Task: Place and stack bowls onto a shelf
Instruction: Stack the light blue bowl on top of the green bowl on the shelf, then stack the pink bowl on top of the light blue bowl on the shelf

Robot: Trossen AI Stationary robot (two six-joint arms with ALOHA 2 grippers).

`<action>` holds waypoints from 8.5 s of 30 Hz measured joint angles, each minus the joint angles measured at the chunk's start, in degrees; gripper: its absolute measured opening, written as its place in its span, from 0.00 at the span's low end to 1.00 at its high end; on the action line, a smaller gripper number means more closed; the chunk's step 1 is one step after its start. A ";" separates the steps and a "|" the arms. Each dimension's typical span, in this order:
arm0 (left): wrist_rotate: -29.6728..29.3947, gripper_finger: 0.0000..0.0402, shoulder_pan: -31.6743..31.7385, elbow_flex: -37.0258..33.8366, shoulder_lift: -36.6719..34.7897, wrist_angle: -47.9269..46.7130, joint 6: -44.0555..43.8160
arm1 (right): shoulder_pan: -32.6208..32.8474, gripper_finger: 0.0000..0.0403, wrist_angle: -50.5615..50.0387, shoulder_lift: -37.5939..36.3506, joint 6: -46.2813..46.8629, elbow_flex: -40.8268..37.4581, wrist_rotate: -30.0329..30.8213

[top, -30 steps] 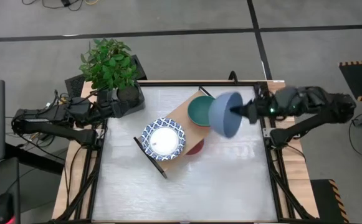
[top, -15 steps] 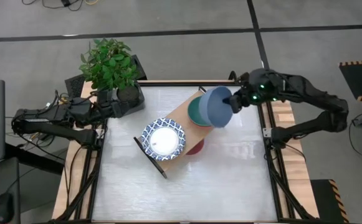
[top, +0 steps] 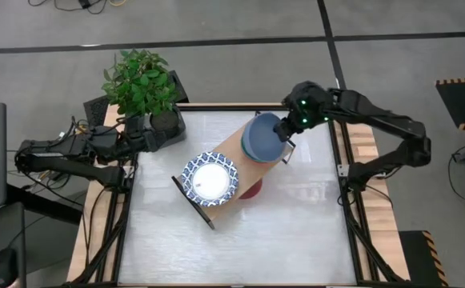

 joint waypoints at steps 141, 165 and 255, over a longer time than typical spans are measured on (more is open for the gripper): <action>0.05 0.50 0.01 0.02 0.02 -6.88 -3.99 | 36.94 0.59 23.23 19.09 -50.15 -24.90 24.61; 9.27 0.33 4.85 0.04 11.09 -8.19 -3.87 | 50.49 0.27 15.26 18.52 2.04 -24.02 18.06; 26.34 0.00 27.31 -28.09 35.28 38.19 6.97 | 64.23 0.07 9.27 18.52 36.51 -24.04 30.33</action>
